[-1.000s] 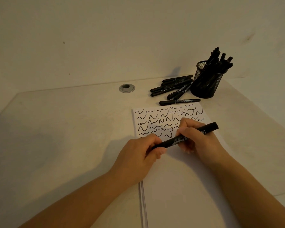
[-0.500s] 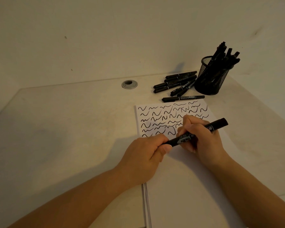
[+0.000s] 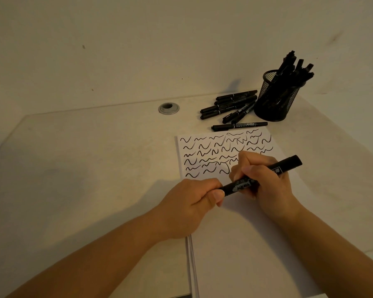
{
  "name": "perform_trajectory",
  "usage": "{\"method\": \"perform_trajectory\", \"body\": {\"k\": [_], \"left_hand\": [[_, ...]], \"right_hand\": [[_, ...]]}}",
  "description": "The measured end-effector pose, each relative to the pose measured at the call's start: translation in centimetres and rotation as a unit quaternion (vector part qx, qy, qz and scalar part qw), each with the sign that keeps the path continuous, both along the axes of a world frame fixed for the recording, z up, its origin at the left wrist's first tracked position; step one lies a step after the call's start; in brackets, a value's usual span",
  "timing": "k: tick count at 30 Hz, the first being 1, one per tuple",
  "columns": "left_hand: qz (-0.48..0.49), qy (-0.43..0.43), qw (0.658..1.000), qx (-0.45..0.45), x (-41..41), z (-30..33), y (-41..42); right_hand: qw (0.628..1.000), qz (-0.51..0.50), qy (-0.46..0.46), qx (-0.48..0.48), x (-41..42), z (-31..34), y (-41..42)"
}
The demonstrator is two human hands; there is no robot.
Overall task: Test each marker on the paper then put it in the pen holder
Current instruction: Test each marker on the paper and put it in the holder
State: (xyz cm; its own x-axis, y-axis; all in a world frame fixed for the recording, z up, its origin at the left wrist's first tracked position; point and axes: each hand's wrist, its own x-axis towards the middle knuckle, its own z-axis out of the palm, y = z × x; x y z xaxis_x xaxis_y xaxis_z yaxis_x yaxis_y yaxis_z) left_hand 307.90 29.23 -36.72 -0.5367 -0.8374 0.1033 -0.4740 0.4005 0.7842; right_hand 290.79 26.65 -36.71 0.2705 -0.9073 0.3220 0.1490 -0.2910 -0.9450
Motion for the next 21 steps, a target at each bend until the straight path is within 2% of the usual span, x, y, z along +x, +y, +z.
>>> {"method": "perform_trajectory", "body": {"k": [7, 11, 15, 16, 18, 19, 21], "left_hand": [[-0.025, 0.044, 0.997, 0.053, 0.2, 0.2, -0.1], [0.018, 0.072, 0.996, 0.047, 0.1, 0.0, 0.1], [0.104, 0.062, 0.993, 0.005, 0.4, 0.3, -0.1], [0.125, 0.051, 0.991, -0.007, 0.5, 0.4, -0.3], [0.162, 0.023, 0.986, -0.026, 0.6, 0.7, -0.7], [0.174, 0.007, 0.984, -0.034, 0.5, 0.9, -1.0], [0.181, -0.020, 0.982, -0.044, -0.1, 1.5, -1.4]], "right_hand": [[1.000, 0.029, 0.001, -0.011, 0.0, 0.1, 0.1], [0.999, -0.015, 0.034, 0.034, -0.4, 0.5, 0.1], [0.989, -0.115, -0.031, 0.091, -1.8, 1.3, -0.6], [0.984, -0.163, -0.009, 0.076, -2.3, 1.5, -0.7], [0.954, -0.264, 0.141, -0.012, -3.3, 1.7, -0.8], [0.921, -0.294, 0.241, -0.085, -3.6, 1.7, -0.8], [0.830, -0.295, 0.404, -0.247, -3.5, 2.1, -0.7]]}}
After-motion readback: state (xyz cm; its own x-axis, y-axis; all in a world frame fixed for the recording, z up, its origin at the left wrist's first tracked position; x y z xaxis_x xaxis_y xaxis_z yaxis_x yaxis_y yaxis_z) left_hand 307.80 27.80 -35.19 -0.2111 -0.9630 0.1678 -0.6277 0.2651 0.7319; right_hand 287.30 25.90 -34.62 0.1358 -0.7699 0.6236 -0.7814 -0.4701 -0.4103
